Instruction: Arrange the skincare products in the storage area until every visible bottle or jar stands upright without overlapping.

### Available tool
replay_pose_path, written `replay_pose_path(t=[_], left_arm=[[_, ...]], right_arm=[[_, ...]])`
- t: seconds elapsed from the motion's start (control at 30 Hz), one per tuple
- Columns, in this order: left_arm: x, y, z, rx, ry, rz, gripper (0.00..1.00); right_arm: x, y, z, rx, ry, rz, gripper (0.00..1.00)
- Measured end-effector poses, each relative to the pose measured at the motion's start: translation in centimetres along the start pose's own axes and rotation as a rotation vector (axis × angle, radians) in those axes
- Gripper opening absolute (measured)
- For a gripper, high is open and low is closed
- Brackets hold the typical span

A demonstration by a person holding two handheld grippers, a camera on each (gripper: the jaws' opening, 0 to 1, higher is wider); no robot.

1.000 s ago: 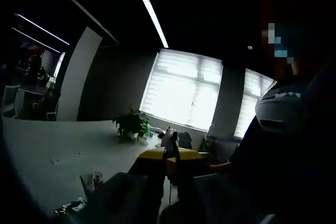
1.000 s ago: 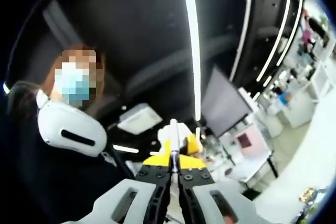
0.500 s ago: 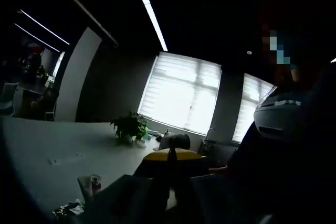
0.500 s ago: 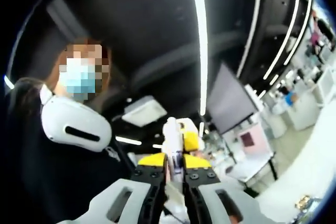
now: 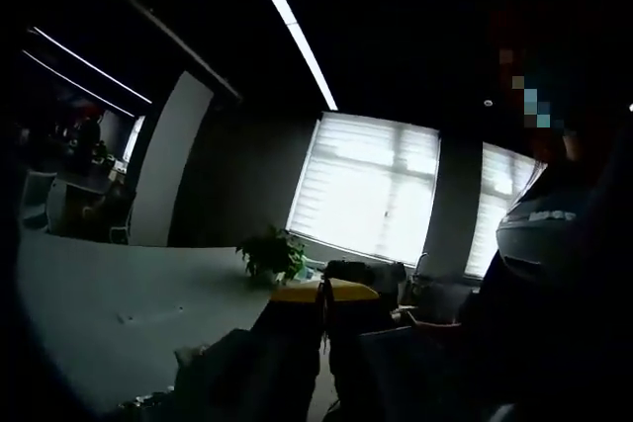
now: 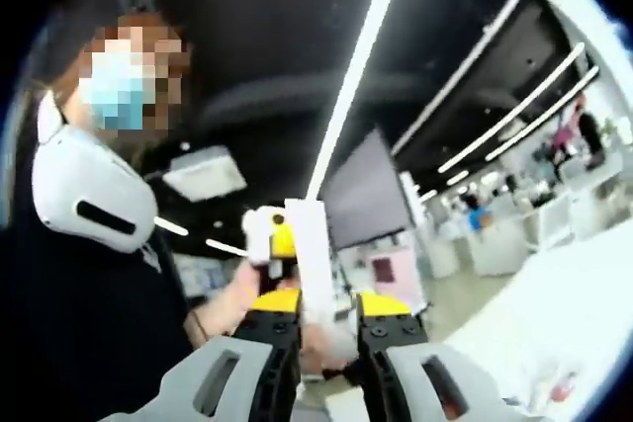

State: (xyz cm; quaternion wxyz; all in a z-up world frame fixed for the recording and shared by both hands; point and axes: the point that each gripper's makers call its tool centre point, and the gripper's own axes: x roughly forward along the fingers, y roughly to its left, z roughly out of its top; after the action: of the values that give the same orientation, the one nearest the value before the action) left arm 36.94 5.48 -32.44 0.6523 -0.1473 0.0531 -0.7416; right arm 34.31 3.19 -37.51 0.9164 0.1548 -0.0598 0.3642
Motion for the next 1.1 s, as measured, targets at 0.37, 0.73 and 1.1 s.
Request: replay_pose_path(t=[0.37, 0.73, 1.1], left_arm=[[0.4, -0.3, -0.2, 0.043, 0.032, -0.017, 0.0], [0.6, -1.4, -0.6, 0.066, 0.03, -0.071, 0.0], [0.6, -4.2, -1.1, -0.141, 0.023, -0.263, 0.25]], right_arm=[[0.6, 0.6, 2.6, -0.196, -0.011, -0.01, 0.0], [-0.5, 0.5, 3.2, -0.264, 0.01, 0.117, 0.0], [-3.0, 1.8, 7.0, -0.501, -0.052, 0.38, 0.0]])
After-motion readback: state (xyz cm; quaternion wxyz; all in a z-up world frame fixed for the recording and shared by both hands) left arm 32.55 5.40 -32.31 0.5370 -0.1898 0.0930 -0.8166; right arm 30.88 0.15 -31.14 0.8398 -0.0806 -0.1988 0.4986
